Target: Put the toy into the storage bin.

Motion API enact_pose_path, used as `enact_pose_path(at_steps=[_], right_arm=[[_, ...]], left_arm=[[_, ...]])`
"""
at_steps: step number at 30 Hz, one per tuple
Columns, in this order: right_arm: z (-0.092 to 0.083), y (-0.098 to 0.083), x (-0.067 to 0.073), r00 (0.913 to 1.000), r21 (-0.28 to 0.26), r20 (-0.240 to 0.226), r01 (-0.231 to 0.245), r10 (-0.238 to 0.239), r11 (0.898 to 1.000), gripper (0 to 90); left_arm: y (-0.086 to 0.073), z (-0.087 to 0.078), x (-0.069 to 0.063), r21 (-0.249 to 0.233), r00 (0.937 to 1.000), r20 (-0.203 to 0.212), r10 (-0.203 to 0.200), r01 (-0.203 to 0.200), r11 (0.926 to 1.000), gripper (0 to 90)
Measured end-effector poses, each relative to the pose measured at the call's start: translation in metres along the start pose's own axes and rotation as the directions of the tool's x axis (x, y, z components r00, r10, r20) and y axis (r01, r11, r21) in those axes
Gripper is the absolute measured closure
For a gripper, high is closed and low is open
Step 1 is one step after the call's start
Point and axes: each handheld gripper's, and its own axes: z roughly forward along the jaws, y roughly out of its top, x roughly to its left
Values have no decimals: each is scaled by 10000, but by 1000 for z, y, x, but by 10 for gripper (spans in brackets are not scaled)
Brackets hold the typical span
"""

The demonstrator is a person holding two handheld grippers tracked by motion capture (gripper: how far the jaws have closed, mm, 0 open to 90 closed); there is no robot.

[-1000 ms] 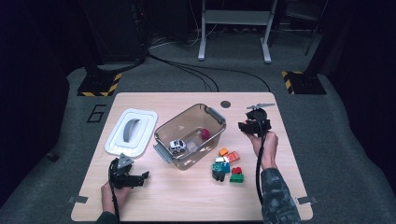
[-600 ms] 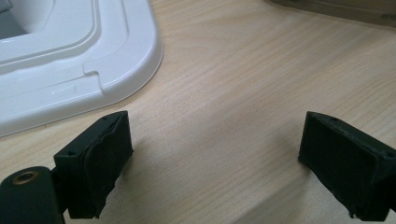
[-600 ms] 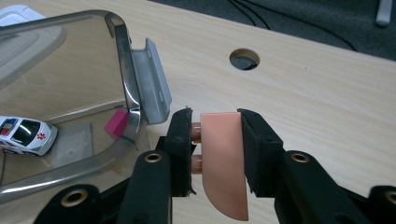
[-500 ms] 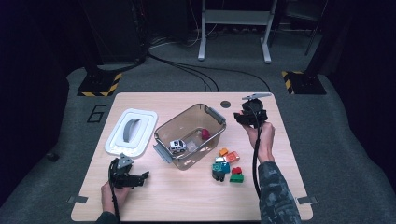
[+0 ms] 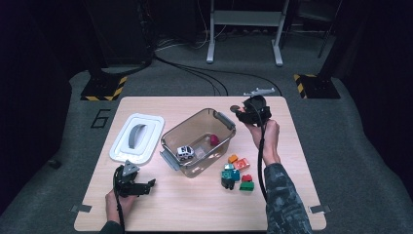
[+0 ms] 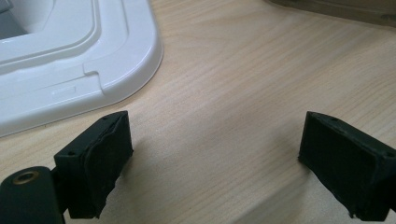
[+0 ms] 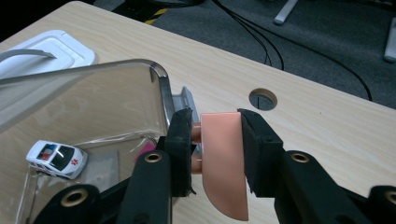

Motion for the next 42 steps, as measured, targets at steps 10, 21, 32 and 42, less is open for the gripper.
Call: enact_pose_path(at_steps=[10, 21, 32, 42], right_arm=[[10, 10, 21, 9971, -35, -623, 437, -438, 9990, 668], [31, 1, 43, 9879, 527, -1281, 946, -873, 9941, 667], [45, -14, 43, 9832, 1195, -1407, 1338, -1166, 9838, 666], [47, -22, 44, 9824, 1413, -1432, 1400, -1197, 9800, 605]], left_arm=[[0, 0, 0, 1, 10000, 2, 3, -3, 10000, 92], [0, 0, 0, -6, 10000, 8, 3, -3, 10000, 93], [0, 0, 0, -5, 10000, -1, -6, 6, 10000, 93], [0, 0, 0, -3, 10000, 20, 19, -19, 10000, 95]])
